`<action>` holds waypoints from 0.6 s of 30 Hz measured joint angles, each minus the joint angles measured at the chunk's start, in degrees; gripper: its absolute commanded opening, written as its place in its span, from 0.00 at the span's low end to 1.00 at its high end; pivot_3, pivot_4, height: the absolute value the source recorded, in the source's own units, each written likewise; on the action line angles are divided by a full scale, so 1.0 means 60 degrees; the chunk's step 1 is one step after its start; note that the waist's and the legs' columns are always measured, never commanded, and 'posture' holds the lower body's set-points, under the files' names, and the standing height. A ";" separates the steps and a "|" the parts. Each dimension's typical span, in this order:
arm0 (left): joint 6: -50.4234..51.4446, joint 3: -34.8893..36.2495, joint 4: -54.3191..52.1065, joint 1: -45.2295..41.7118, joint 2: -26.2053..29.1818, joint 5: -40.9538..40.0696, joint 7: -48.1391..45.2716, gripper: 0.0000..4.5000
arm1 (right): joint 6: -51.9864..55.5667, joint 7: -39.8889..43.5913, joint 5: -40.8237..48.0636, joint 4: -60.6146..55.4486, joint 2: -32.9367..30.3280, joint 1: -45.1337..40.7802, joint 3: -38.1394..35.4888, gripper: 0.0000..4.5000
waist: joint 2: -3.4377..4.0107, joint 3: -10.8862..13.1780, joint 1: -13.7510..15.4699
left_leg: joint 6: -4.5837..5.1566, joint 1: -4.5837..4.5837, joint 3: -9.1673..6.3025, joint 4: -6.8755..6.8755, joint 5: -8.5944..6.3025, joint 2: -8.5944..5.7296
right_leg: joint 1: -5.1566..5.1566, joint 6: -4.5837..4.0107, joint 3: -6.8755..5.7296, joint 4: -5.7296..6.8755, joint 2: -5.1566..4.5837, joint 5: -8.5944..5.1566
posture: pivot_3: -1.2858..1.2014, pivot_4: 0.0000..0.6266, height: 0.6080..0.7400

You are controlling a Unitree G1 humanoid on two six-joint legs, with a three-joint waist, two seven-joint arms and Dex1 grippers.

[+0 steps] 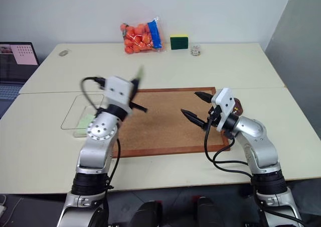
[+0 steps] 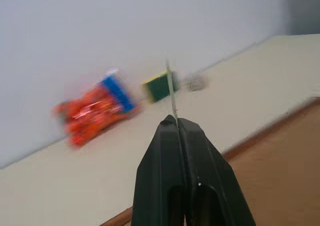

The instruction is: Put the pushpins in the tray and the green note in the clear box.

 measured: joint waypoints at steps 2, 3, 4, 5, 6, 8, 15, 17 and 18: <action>0.0947 0.0971 -0.0577 0.0020 -0.0328 0.0257 0.1173 0.00 | 0.0206 -0.0001 0.0168 -0.0171 0.0148 -0.0145 0.0054 0.92 | -0.0004 0.0002 0.0013 | -0.0001 -0.0002 -0.0006 0.0001 0.0000 -0.0001 | 0.0001 0.0001 -0.0006 -0.0001 -0.0001 -0.0001 | 0.52 0.24 1.00; 0.1255 0.1283 -0.0781 0.0073 -0.0411 0.0386 0.1568 0.00 | 0.0305 0.0006 0.0263 -0.0224 0.0202 -0.0236 0.0069 0.92 | -0.0005 0.0003 0.0025 | -0.0001 -0.0002 -0.0007 0.0001 0.0000 -0.0003 | 0.0001 0.0001 -0.0006 -0.0001 -0.0002 -0.0001 | 0.52 0.24 1.00; 0.1479 0.1472 -0.0936 0.0159 -0.0440 0.0495 0.1861 0.00 | 0.0359 0.0012 0.0321 -0.0244 0.0228 -0.0341 0.0079 0.92 | -0.0007 0.0004 0.0034 | -0.0002 -0.0003 -0.0007 0.0001 0.0000 -0.0006 | 0.0002 0.0001 -0.0006 -0.0001 -0.0004 0.0000 | 0.52 0.24 1.00; 0.1666 0.1596 -0.1066 0.0232 -0.0473 0.0576 0.2076 0.00 | 0.0415 0.0017 0.0350 -0.0271 0.0232 -0.0416 0.0079 0.92 | -0.0008 0.0004 0.0039 | -0.0002 -0.0004 -0.0006 0.0002 0.0000 -0.0007 | 0.0002 0.0001 -0.0007 -0.0001 -0.0005 0.0000 | 0.52 0.24 1.00; 0.1856 0.1697 -0.1147 0.0292 -0.0500 0.0655 0.2271 0.00 | 0.0473 0.0027 0.0381 -0.0302 0.0237 -0.0474 0.0081 0.92 | -0.0013 0.0005 0.0063 | -0.0002 -0.0004 -0.0009 0.0004 0.0000 -0.0009 | 0.0005 0.0001 -0.0011 -0.0002 -0.0006 0.0000 | 0.52 0.24 1.00; 0.2206 0.1913 -0.1303 0.0348 -0.0671 0.0664 0.2540 0.00 | 0.0520 0.0059 0.0420 -0.0303 0.0261 -0.0502 0.0109 0.92 | -0.0018 0.0008 0.0150 | -0.0003 -0.0011 -0.0016 0.0010 0.0001 -0.0014 | 0.0005 0.0000 -0.0019 -0.0005 -0.0013 0.0001 | 0.52 0.24 1.00; 0.2670 0.2207 -0.1319 0.0377 -0.1093 -0.0161 0.2635 0.19 | 0.0500 0.0238 0.0461 -0.0249 0.0266 -0.0505 0.0132 0.93 | -0.0028 0.0014 0.0213 | -0.0004 -0.0010 -0.0013 0.0007 0.0000 -0.0011 | 0.0003 -0.0014 -0.0018 -0.0009 -0.0010 0.0009 | 0.52 0.24 1.00; 0.2667 0.2208 -0.1174 0.0317 -0.1092 -0.0328 0.2598 0.27 | 0.0494 0.0229 0.0453 -0.0245 0.0264 -0.0488 0.0132 0.93 | -0.0027 0.0014 0.0217 | -0.0004 -0.0009 -0.0012 0.0007 0.0000 -0.0011 | 0.0003 -0.0015 -0.0017 -0.0008 -0.0010 0.0010 | 0.52 0.24 1.00; 0.2667 0.2209 -0.1061 0.0305 -0.1091 -0.0419 0.2589 0.33 | 0.0494 0.0218 0.0447 -0.0245 0.0264 -0.0478 0.0132 0.93 | -0.0028 0.0014 0.0221 | -0.0004 -0.0009 -0.0011 0.0007 0.0000 -0.0011 | 0.0003 -0.0015 -0.0016 -0.0008 -0.0010 0.0009 | 0.52 0.24 1.00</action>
